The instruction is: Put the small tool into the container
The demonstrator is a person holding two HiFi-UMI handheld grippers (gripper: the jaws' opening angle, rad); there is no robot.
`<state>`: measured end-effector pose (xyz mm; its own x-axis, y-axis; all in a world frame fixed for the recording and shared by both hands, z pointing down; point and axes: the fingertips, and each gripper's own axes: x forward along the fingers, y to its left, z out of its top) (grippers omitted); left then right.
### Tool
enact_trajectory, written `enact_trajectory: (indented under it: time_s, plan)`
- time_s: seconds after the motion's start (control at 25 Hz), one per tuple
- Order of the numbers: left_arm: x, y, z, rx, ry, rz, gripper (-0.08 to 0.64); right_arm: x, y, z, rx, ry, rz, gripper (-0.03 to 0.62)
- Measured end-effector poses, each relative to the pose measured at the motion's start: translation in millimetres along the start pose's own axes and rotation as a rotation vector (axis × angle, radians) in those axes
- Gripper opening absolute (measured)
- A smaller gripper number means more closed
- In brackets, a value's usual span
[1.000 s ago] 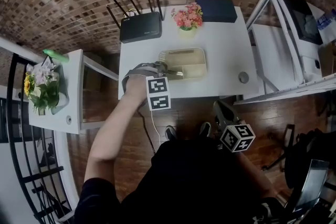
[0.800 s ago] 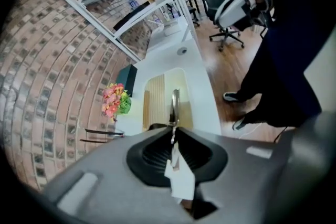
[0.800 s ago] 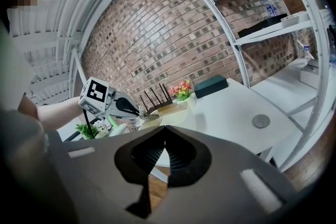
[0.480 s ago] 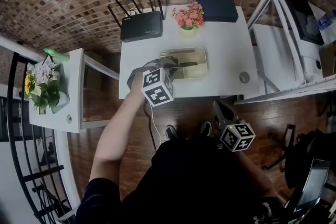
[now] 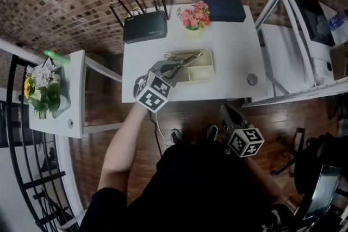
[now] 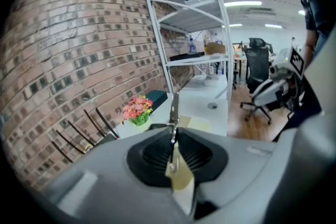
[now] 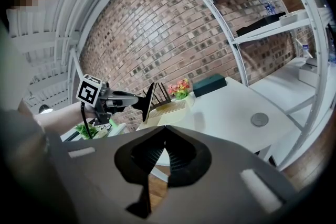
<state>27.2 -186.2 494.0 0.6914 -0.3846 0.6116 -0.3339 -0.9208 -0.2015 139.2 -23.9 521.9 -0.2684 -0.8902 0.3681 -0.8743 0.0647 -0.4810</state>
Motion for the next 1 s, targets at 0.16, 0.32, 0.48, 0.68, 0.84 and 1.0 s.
enact_trajectory:
  time_s: [0.16, 0.32, 0.48, 0.68, 0.84, 1.0]
  plan:
    - [6, 1, -23, -0.138, -0.019, 0.015, 0.035, 0, -1, 0, 0.002, 0.003, -0.002, 0.011]
    - [16, -1, -41, -0.153, -0.003, 0.037, 0.034, 2, 1, -3, 0.000, 0.017, 0.003, 0.011]
    - [28, -7, -55, -0.141, 0.017, 0.044, 0.035, 3, 1, -5, 0.000, 0.022, 0.004, 0.011]
    - [39, -16, -72, -0.128, 0.050, 0.039, 0.035, 3, -1, -7, 0.008, 0.029, -0.002, 0.011]
    - [44, -17, -82, -0.124, 0.080, 0.046, 0.038, 2, -2, -7, 0.013, 0.028, -0.002, 0.011]
    - [45, -15, -94, -0.156, 0.115, 0.056, 0.041, 3, -2, -8, 0.016, 0.030, 0.000, 0.011]
